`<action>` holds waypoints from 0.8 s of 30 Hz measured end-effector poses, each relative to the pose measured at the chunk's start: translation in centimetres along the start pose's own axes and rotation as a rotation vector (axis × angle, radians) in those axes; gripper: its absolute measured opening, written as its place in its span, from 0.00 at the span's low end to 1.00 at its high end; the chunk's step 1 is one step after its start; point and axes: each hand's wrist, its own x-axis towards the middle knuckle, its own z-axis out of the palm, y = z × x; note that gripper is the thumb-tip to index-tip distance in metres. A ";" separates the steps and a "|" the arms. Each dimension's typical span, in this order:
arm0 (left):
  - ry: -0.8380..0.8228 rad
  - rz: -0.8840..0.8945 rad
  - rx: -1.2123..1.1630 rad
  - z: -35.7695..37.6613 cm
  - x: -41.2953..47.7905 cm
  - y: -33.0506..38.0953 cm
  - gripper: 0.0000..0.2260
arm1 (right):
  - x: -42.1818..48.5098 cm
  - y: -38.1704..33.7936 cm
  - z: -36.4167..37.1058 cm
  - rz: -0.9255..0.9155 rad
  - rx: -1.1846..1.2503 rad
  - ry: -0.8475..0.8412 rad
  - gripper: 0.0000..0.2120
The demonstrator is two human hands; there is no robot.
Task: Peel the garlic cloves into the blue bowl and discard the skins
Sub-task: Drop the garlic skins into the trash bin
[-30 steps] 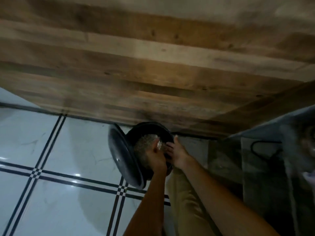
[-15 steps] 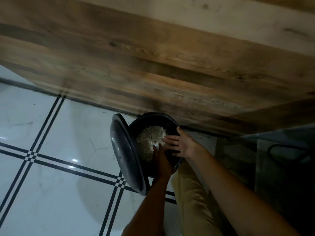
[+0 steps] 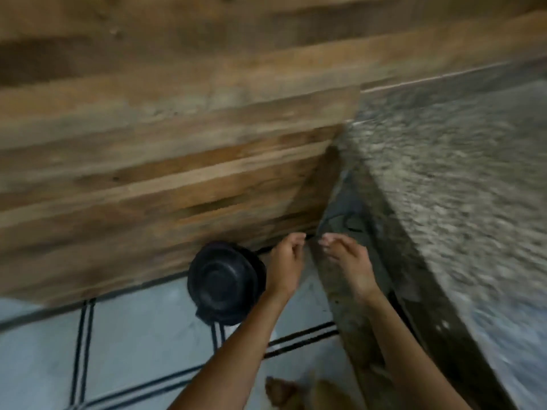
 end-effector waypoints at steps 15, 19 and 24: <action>-1.095 0.719 0.108 29.1 -35.0 18.1 0.10 | -39.7 12.3 -32.8 0.065 -0.070 1.397 0.10; -1.071 0.967 0.317 33.2 -42.6 18.5 0.17 | -48.6 17.3 -37.0 0.253 -0.207 1.469 0.13; -1.054 1.119 0.648 38.5 -42.5 19.1 0.26 | -52.3 21.1 -41.6 0.416 -0.284 1.321 0.19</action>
